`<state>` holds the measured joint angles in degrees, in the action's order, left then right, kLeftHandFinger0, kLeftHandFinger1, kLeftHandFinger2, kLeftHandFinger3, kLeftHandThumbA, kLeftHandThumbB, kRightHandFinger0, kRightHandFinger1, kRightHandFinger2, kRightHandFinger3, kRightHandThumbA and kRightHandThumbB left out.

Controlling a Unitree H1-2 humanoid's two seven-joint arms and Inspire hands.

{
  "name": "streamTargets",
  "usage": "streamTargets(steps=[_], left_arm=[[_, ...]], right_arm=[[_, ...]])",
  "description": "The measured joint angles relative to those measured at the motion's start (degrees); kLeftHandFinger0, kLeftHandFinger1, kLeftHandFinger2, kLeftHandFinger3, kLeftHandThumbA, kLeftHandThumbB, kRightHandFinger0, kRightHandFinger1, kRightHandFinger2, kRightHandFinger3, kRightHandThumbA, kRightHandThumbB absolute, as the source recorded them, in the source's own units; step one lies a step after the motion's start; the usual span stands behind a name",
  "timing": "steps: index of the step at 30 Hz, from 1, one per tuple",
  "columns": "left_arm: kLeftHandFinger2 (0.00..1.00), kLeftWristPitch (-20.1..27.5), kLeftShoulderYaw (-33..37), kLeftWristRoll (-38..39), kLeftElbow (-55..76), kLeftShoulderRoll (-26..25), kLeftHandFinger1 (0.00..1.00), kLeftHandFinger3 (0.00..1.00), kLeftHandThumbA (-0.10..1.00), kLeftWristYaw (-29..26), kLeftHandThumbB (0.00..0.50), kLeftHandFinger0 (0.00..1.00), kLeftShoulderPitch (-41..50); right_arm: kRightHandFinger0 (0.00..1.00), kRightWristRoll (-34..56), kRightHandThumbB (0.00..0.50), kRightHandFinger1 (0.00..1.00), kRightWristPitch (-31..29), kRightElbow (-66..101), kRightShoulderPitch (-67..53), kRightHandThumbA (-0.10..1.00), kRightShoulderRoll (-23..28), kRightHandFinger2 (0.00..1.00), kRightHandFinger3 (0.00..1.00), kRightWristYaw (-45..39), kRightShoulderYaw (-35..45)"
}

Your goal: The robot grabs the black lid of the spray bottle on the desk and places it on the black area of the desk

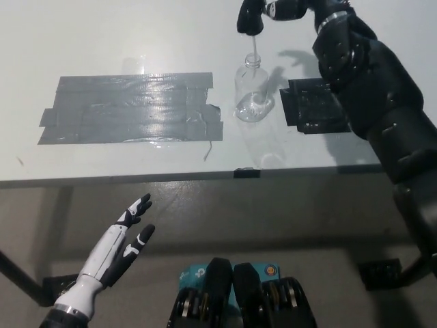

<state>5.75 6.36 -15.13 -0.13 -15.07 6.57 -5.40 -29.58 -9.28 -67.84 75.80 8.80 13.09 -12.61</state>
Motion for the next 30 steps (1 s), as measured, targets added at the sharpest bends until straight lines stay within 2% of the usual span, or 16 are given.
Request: streamTargets(steps=[1, 4, 7, 9, 12, 14, 19, 22, 23, 24, 25, 26, 27, 28, 29, 30], left_arm=[[1.00, 0.0, 0.0, 0.0, 0.0, 0.0, 1.00, 1.00, 1.00, 0.0, 0.022, 1.00, 0.0], [1.00, 0.0, 0.0, 0.0, 0.0, 0.0, 1.00, 1.00, 1.00, 0.0, 0.017, 1.00, 0.0], [1.00, -0.2, 0.0, -0.1, 0.0, 0.0, 1.00, 1.00, 1.00, 0.0, 0.008, 1.00, 0.0], [1.00, -0.2, 0.0, -0.2, 0.0, -0.1, 1.00, 1.00, 1.00, 0.0, 0.010, 1.00, 0.0], [1.00, -0.3, 0.0, -0.3, -0.1, -0.1, 1.00, 1.00, 1.00, 0.0, 0.020, 1.00, 0.0], [1.00, -0.3, 0.0, -0.4, -0.1, -0.1, 1.00, 1.00, 1.00, 0.0, 0.011, 1.00, 0.0], [1.00, -0.3, 0.0, -0.7, -0.2, -0.1, 1.00, 1.00, 1.00, 0.0, 0.010, 1.00, 0.0], [1.00, -0.3, 0.0, -0.9, -0.2, -0.2, 1.00, 1.00, 1.00, 0.0, 0.022, 1.00, 0.0], [1.00, -0.3, 0.0, -0.9, -0.2, -0.2, 1.00, 1.00, 1.00, 0.0, 0.032, 1.00, 0.0], [1.00, -0.3, 0.0, -0.9, -0.3, -0.2, 1.00, 1.00, 1.00, 0.0, 0.029, 1.00, -0.1], [1.00, -0.3, 0.0, -0.9, -0.3, -0.2, 1.00, 1.00, 1.00, 0.0, 0.020, 1.00, -0.1], [1.00, -0.3, 0.0, -0.9, -0.4, -0.3, 1.00, 1.00, 1.00, 0.0, 0.018, 1.00, -0.1], [1.00, -0.3, 0.0, -0.9, -0.4, -0.3, 1.00, 1.00, 1.00, 0.0, 0.022, 1.00, -0.1], [1.00, -0.3, 0.0, -0.9, -0.5, -0.3, 1.00, 1.00, 1.00, 0.0, 0.017, 1.00, -0.2], [1.00, -0.3, 0.0, -1.0, -0.5, -0.4, 0.99, 1.00, 1.00, 0.0, 0.003, 1.00, -0.2], [1.00, -0.3, 0.0, -1.0, -0.6, -0.4, 0.99, 1.00, 1.00, 0.0, 0.000, 1.00, -0.3]], right_arm=[[0.07, 0.6, 0.002, 0.32, 0.0, 0.0, 0.0, 0.89, 0.2, 0.56, 0.61, -0.1, 0.6], [0.04, 2.0, 0.000, 0.27, 0.0, 0.0, 0.0, 0.86, 0.6, 0.53, 0.62, -0.3, 1.9], [0.01, 3.3, 0.000, 0.27, -0.1, 0.0, 0.0, 0.85, 1.4, 0.56, 0.64, -0.5, 2.7], [0.02, 4.1, 0.000, 0.32, -0.2, 0.0, 0.0, 0.87, 1.9, 0.61, 0.67, -0.7, 3.4], [0.03, 5.5, 0.006, 0.34, -0.2, 0.0, 0.0, 0.90, 2.6, 0.63, 0.69, -1.0, 5.0], [0.02, 6.2, 0.025, 0.30, -0.2, 0.0, 0.0, 0.93, 3.0, 0.55, 0.59, -1.0, 5.8], [0.00, 9.3, 0.000, 0.11, -0.2, -0.1, 0.0, 0.87, 4.0, 0.36, 0.31, -1.1, 9.7], [0.00, 11.3, 0.029, 0.10, -0.2, -0.5, 0.0, 0.86, 4.7, 0.35, 0.29, -1.2, 11.7], [0.11, 11.6, 0.067, 0.12, -0.2, -0.6, 0.0, 0.83, 4.9, 0.30, 0.27, -1.2, 11.8], [0.17, 12.1, 0.098, 0.20, -0.2, -0.8, -0.1, 0.82, 5.2, 0.38, 0.35, -1.4, 12.0], [0.27, 12.4, 0.167, 0.29, -0.3, -0.8, -0.2, 0.81, 5.4, 0.46, 0.46, -1.5, 12.0], [0.42, 12.5, 0.195, 0.41, -0.3, -0.8, -0.2, 0.82, 5.6, 0.56, 0.64, -1.8, 11.7], [0.62, 12.6, 0.254, 0.62, -0.4, -0.8, -0.2, 0.87, 5.8, 0.79, 0.91, -2.1, 11.5], [0.77, 12.7, 0.303, 0.80, -0.5, -0.7, -0.3, 0.93, 6.0, 1.00, 1.00, -2.9, 10.8], [0.89, 12.7, 0.350, 0.96, -0.5, -0.4, -0.4, 0.95, 6.1, 1.00, 1.00, -4.1, 10.0], [0.94, 12.7, 0.363, 1.00, -0.5, 0.0, -0.6, 0.95, 6.2, 1.00, 1.00, -5.3, 9.4]])
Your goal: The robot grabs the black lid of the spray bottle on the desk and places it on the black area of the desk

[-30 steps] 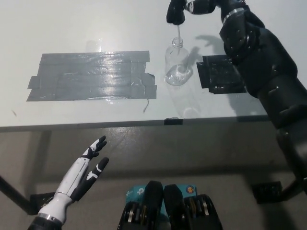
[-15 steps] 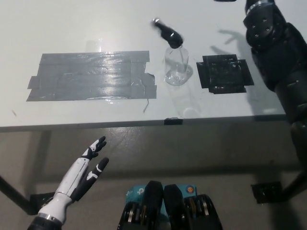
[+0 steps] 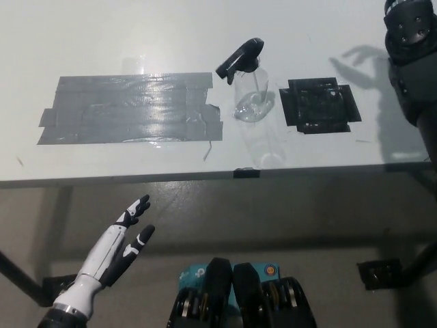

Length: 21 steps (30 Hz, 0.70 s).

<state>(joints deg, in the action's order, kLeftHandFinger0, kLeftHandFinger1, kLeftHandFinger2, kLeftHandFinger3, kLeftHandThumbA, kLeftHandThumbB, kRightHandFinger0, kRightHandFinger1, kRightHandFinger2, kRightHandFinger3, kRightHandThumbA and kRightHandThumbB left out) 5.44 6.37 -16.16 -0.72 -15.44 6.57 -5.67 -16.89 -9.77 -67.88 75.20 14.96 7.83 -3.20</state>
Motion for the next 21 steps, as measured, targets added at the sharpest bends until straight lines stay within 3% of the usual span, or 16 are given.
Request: streamTargets(steps=[1, 3, 12, 15, 21], left_arm=[[1.00, 0.0, 0.0, -0.1, 0.0, 0.0, 0.98, 1.00, 1.00, 0.0, 0.000, 1.00, 0.0], [1.00, 0.0, 0.2, -0.1, -0.1, 0.0, 0.98, 1.00, 1.00, 0.0, 0.000, 1.00, -0.1], [0.98, -0.1, 0.6, -0.6, -0.1, -0.1, 0.97, 1.00, 1.00, 0.0, 0.000, 1.00, -0.8], [0.98, -0.1, 0.8, -0.7, -0.1, -0.2, 0.98, 1.00, 1.00, 0.0, 0.000, 1.00, -1.2], [0.96, -0.4, 1.0, -0.8, 0.0, -0.8, 0.97, 1.00, 0.98, 0.6, 0.001, 1.00, -1.9]], right_arm=[[1.00, 0.0, 0.403, 1.00, 0.0, 0.5, -0.2, 0.96, 0.0, 1.00, 1.00, -1.0, -0.7], [1.00, 0.0, 0.497, 1.00, 0.1, 2.3, -1.0, 0.96, -0.2, 1.00, 1.00, -3.7, -2.4], [1.00, -0.7, 0.500, 1.00, 1.2, 10.0, -4.2, 0.99, -2.7, 1.00, 1.00, -14.5, -11.6], [1.00, -1.8, 0.500, 1.00, 2.3, 13.7, -4.6, 0.91, -3.9, 1.00, 1.00, -17.3, -15.6], [1.00, -3.4, 0.500, 1.00, 5.0, 16.3, -4.5, 0.90, -6.3, 1.00, 1.00, -21.2, -19.6]])
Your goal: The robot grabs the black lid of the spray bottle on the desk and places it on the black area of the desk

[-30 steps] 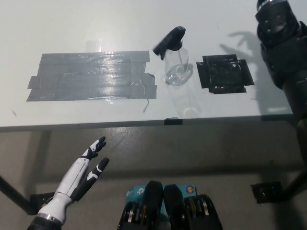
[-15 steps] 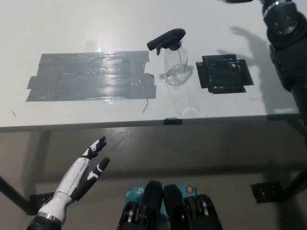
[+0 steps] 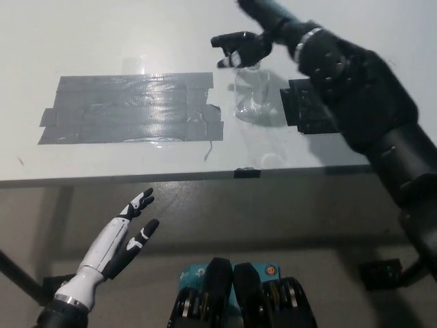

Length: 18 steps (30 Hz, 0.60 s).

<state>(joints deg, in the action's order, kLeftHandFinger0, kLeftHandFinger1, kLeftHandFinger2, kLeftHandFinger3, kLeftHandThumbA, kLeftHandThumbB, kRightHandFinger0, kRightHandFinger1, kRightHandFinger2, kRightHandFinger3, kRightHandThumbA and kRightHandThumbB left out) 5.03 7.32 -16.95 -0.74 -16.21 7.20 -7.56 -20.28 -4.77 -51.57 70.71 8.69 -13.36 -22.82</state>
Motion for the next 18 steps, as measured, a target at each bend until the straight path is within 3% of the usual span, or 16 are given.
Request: streamTargets(steps=[8, 18], left_arm=[[0.96, -0.5, 0.3, -0.4, 0.1, -0.3, 0.96, 1.00, 0.96, 0.6, 0.019, 1.00, -0.2], [0.95, -1.3, 0.4, -0.6, 0.2, -0.6, 0.95, 1.00, 0.93, 1.7, 0.000, 0.99, -0.8]], right_arm=[[1.00, -0.8, 0.500, 1.00, 2.8, 0.0, 0.8, 0.90, -0.3, 1.00, 1.00, -2.9, -0.3], [1.00, -3.1, 0.500, 1.00, 3.2, -6.3, 2.0, 0.93, -0.1, 1.00, 1.00, -2.8, -1.3]])
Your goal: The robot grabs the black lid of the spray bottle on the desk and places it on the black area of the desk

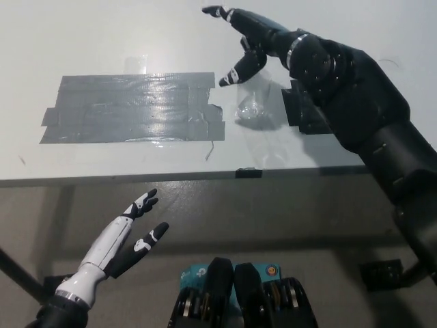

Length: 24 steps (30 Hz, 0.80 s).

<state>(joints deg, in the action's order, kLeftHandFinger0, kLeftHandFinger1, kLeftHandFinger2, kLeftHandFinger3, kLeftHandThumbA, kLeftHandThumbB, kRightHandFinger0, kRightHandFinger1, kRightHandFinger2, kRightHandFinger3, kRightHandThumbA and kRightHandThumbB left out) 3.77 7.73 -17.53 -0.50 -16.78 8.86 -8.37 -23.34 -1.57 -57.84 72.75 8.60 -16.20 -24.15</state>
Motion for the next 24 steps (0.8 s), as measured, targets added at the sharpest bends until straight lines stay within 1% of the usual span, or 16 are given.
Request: streamTargets(steps=[5, 7, 12, 13, 15, 18, 20, 21, 22, 23, 24], left_arm=[[0.96, -0.1, 0.0, 0.0, 0.0, 0.0, 0.95, 1.00, 0.92, 0.0, 0.000, 1.00, -0.1], [0.96, -0.2, 0.0, 0.0, 0.0, 0.0, 0.95, 1.00, 0.93, 0.2, 0.000, 1.00, -0.2], [0.95, -0.4, 0.0, -0.3, 0.0, 0.0, 0.96, 1.00, 0.94, 0.3, 0.000, 1.00, -0.2], [0.95, -0.4, 0.0, -0.4, 0.1, 0.0, 0.95, 1.00, 0.94, 0.3, 0.000, 1.00, -0.2], [0.95, -0.6, 0.0, -0.6, 0.1, 0.0, 0.95, 1.00, 0.94, 0.4, 0.000, 1.00, -0.2], [0.95, -0.7, 0.0, -0.6, 0.1, 0.0, 0.95, 1.00, 0.93, 0.6, 0.000, 1.00, -0.3], [0.95, -0.8, 0.0, -0.6, 0.1, 0.0, 0.94, 1.00, 0.88, 0.7, 0.001, 0.98, -0.4], [0.95, -0.8, 0.0, -0.7, 0.1, 0.0, 0.93, 1.00, 0.84, 0.9, 0.002, 0.95, -0.5], [0.96, -0.9, 0.0, -0.7, 0.1, 0.0, 0.92, 1.00, 0.78, 1.0, 0.005, 0.94, -0.6], [0.97, -1.0, 0.0, -0.8, 0.2, 0.0, 0.91, 1.00, 0.73, 1.0, 0.002, 0.92, -0.8], [0.97, -1.2, 0.0, -0.9, 0.4, 0.0, 0.90, 1.00, 0.65, 1.1, 0.001, 0.90, -0.9]], right_arm=[[1.00, -2.4, 0.500, 1.00, 0.0, -6.5, 2.6, 0.92, 0.5, 1.00, 1.00, 1.8, -2.0], [1.00, -3.1, 0.500, 1.00, -0.1, -8.7, 3.0, 0.90, 0.5, 1.00, 1.00, 2.7, -2.5], [1.00, -4.2, 0.500, 1.00, -0.2, -11.5, 3.1, 0.90, 0.5, 1.00, 1.00, 4.9, -2.9], [1.00, -4.3, 0.500, 1.00, -0.3, -11.8, 3.1, 0.91, 0.5, 1.00, 1.00, 5.2, -2.9], [1.00, -4.5, 0.500, 1.00, -0.5, -12.3, 3.2, 0.93, 0.5, 1.00, 1.00, 5.8, -2.9], [1.00, -4.7, 0.500, 1.00, -0.7, -12.4, 3.2, 0.92, 0.5, 1.00, 1.00, 6.3, -2.8], [1.00, -4.7, 0.500, 1.00, -1.0, -12.4, 3.2, 0.91, 0.5, 1.00, 1.00, 6.4, -2.4], [1.00, -4.5, 0.500, 1.00, -1.1, -12.4, 3.2, 0.89, 0.5, 1.00, 1.00, 6.4, -2.0], [1.00, -4.4, 0.500, 1.00, -1.3, -12.4, 3.2, 0.90, 0.5, 1.00, 1.00, 6.4, -1.6], [1.00, -4.1, 0.500, 1.00, -1.5, -12.4, 3.2, 0.87, 0.5, 1.00, 1.00, 6.4, -0.8], [1.00, -3.4, 0.500, 1.00, -1.8, -12.4, 3.2, 0.87, 0.5, 1.00, 1.00, 6.2, 0.6]])
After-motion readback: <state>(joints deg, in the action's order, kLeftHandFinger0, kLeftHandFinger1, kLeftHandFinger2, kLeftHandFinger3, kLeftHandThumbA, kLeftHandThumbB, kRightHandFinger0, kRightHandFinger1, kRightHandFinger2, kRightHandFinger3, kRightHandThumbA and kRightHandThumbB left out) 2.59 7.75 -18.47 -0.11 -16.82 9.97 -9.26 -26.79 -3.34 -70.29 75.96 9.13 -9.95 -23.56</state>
